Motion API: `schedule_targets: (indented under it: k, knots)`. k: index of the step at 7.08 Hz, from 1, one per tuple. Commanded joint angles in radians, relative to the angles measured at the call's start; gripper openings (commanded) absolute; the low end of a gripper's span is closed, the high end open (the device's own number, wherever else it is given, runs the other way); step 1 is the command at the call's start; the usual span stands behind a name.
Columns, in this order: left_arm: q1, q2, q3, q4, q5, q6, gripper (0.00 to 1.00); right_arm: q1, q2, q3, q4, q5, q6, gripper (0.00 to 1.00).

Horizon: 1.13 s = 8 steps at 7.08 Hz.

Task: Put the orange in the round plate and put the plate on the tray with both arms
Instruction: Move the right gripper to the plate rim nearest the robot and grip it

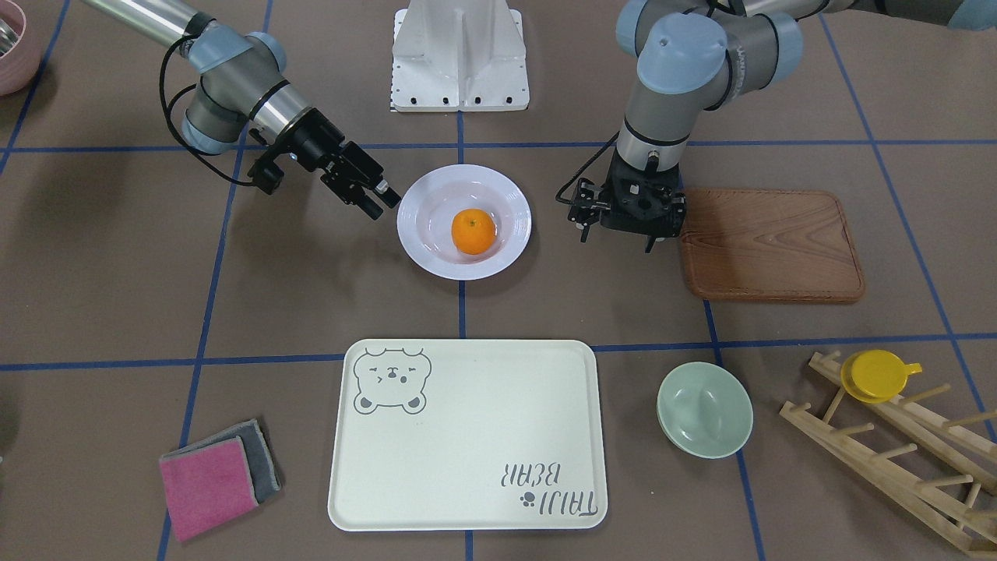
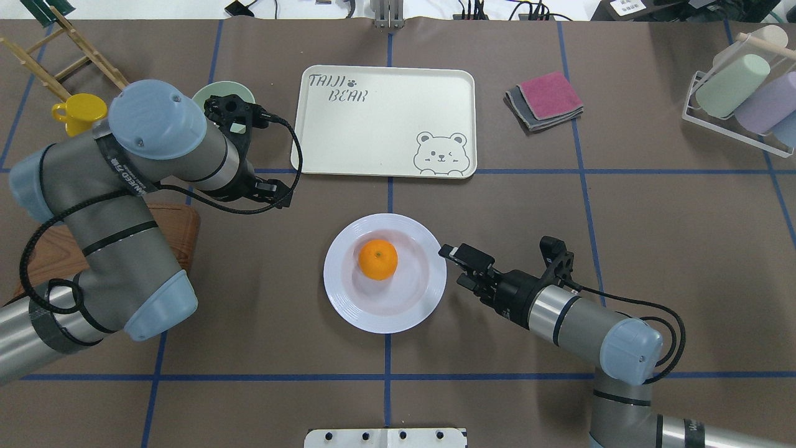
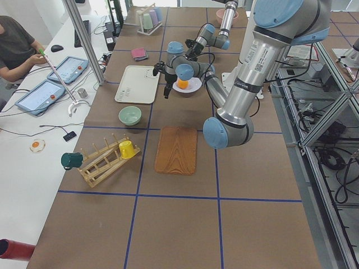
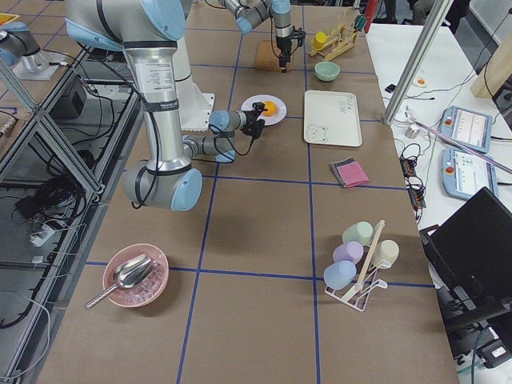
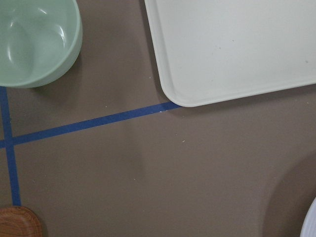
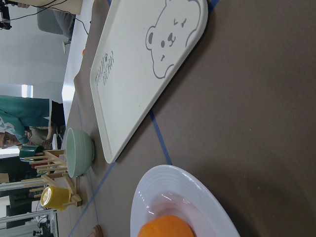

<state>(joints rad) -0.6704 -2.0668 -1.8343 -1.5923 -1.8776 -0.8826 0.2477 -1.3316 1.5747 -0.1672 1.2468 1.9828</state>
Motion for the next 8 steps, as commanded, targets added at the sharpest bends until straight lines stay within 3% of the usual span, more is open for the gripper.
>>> schedule_targets:
  k: [1,3,7,8]
  knots:
    - [0.0,0.001,0.0,0.0,0.0,-0.001,1.0,-0.011,-0.003,-0.008,0.0,-0.01,0.002,0.89]
    - [0.003,0.004,-0.002,0.0,0.0,-0.003,1.0,-0.028,0.014,-0.034,0.0,-0.017,0.008,0.67]
    - [0.002,0.004,-0.002,0.0,0.0,-0.003,1.0,-0.065,0.051,-0.067,0.003,-0.088,0.017,0.59]
    - [0.002,0.004,-0.003,0.0,0.0,-0.003,1.0,-0.067,0.051,-0.067,0.006,-0.089,0.027,0.45]
